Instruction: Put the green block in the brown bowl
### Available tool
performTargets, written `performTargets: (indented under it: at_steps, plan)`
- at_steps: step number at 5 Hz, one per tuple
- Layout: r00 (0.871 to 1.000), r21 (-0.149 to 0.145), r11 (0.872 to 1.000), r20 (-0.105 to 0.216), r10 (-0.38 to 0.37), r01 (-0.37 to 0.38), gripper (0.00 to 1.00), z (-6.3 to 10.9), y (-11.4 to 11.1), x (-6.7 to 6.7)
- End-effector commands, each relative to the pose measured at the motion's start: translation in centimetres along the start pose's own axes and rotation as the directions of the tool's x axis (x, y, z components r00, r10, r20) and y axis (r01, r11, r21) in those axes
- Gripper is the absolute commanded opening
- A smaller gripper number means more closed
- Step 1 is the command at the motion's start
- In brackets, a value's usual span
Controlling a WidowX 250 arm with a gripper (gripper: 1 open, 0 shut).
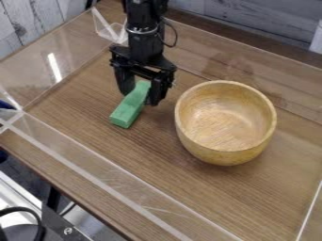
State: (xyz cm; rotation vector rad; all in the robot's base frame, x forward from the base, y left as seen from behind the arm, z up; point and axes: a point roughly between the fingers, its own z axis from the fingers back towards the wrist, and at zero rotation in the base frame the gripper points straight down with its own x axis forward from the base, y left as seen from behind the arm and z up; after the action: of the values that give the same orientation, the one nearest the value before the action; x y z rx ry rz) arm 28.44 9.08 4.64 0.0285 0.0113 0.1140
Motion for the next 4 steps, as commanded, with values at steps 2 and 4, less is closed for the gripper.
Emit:
performTargets:
  at_steps: [2,4]
  plan:
    - [1.000,0.016,1.000,0.018,0.025,-0.025,1.00,-0.5,1.1,0.5]
    - [0.999,0.004,0.999,0.015,0.034,-0.034,0.00,-0.4,1.0,0.6]
